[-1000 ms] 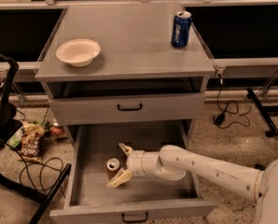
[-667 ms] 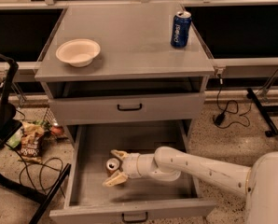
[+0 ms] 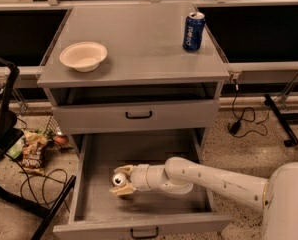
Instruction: Pick orange can from middle drawer and place on counter
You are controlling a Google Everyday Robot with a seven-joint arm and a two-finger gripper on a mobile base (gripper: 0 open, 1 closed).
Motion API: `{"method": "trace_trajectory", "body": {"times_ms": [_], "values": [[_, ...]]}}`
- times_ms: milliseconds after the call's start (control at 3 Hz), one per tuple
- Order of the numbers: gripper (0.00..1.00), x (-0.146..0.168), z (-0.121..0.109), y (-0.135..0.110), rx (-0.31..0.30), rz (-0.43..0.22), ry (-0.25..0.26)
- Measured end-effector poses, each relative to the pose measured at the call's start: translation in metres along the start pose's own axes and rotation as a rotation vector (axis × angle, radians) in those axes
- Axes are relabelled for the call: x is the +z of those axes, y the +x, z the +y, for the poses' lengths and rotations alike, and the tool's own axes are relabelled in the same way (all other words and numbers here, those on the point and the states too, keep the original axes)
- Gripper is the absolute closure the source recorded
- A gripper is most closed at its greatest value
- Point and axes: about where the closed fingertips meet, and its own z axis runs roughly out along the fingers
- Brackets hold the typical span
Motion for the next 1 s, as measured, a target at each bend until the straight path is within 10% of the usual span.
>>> {"method": "trace_trajectory", "body": {"times_ms": [667, 1000], "values": [[1.0, -0.071, 0.01, -0.056, 0.016, -0.004, 0.006], [1.0, -0.156, -0.005, -0.149, -0.021, -0.047, 0.034]]}}
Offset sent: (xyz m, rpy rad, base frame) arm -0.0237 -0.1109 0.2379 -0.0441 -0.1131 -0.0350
